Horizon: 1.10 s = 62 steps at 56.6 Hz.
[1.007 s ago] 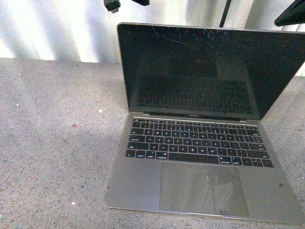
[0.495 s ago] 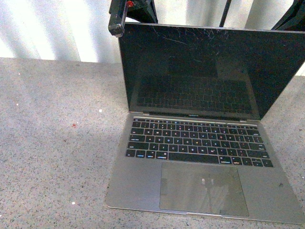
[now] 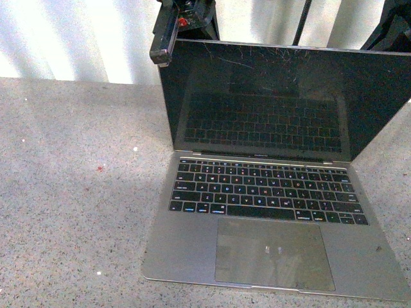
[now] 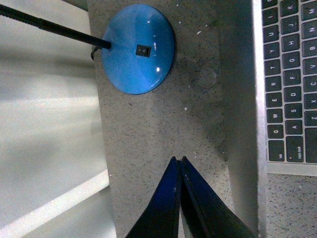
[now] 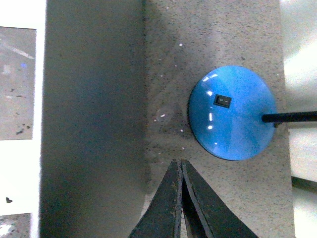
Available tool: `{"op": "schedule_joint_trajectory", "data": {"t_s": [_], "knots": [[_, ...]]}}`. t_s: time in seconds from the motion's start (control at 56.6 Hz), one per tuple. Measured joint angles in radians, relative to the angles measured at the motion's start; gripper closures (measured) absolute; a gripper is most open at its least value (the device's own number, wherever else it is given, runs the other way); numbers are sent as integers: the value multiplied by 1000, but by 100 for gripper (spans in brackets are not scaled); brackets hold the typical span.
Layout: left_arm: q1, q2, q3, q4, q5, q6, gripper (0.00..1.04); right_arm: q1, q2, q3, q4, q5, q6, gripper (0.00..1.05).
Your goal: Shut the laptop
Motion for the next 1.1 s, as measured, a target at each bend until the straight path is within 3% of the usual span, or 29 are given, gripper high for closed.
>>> {"op": "schedule_joint_trajectory", "data": {"t_s": [0.265, 1.096], "knots": [[-19, -37, -37, -25, 10, 7, 101, 21, -39, -32, -52, 20, -1, 102], [-53, -87, -237, 55, 20, 24, 101, 64, -82, -203, -2, 28, 37, 102]]}}
